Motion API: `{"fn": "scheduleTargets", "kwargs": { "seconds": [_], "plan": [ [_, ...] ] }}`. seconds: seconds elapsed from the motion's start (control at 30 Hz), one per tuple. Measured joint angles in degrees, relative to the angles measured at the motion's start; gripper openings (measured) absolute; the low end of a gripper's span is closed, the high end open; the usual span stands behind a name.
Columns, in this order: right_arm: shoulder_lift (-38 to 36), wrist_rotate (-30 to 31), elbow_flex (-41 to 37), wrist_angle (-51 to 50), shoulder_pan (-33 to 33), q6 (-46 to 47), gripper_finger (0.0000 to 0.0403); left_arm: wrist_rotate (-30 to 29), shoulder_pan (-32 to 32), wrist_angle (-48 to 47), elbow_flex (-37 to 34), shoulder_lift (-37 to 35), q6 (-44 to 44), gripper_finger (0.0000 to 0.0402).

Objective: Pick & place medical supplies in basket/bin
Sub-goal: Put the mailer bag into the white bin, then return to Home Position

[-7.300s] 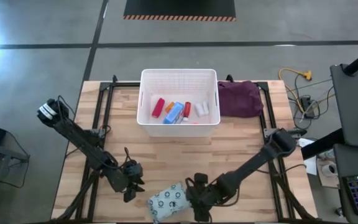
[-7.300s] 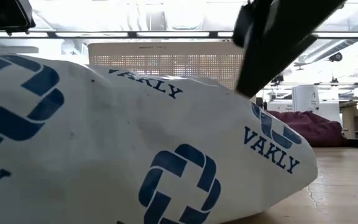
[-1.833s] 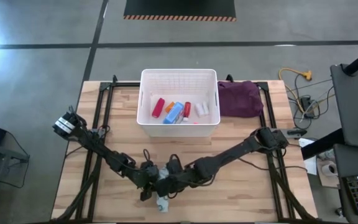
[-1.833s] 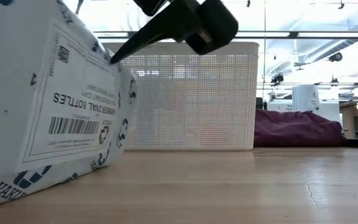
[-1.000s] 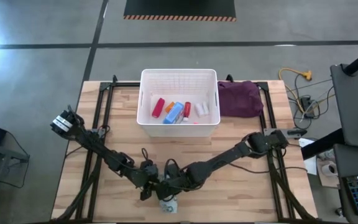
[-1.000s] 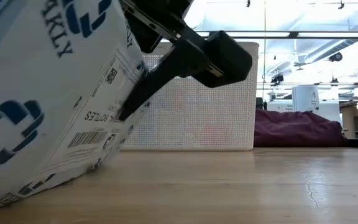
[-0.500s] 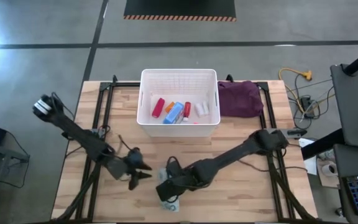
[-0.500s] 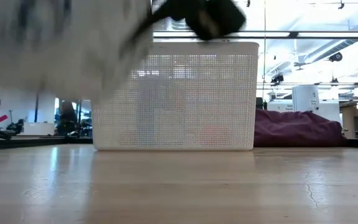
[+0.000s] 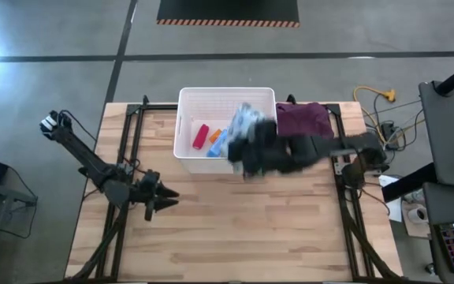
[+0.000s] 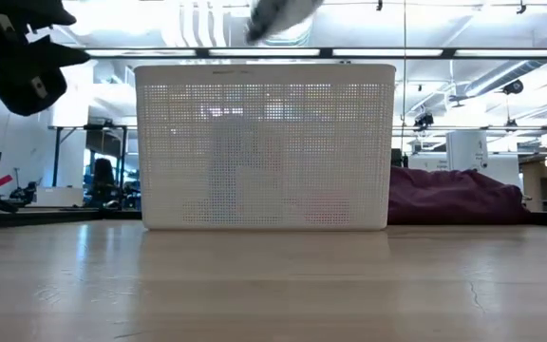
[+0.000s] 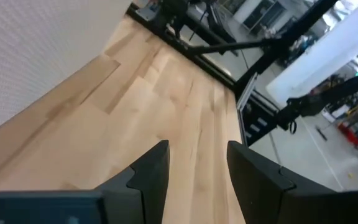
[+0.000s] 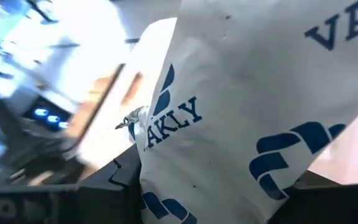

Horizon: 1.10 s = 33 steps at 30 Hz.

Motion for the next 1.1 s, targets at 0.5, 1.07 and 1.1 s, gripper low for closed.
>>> {"fn": "scheduleTargets", "kwargs": {
  "seconds": [0.5, 1.07, 1.1],
  "plan": [
    [2.22, -23.21, -0.63, 0.46, -20.82, -18.09, 0.028, -0.89, 0.08, 0.05, 0.77, 4.72, -6.66, 0.0145],
    [-10.78, -23.16, 0.63, -4.52, -17.52, -36.6, 0.0295, -2.08, 5.23, 6.28, 10.08, 5.94, 12.96, 0.0145],
    [-11.89, -23.16, 0.17, -5.62, -16.94, -37.98, 0.0292, 0.14, 7.46, 6.32, 10.27, 5.69, 13.66, 0.0145]
  ]
}}
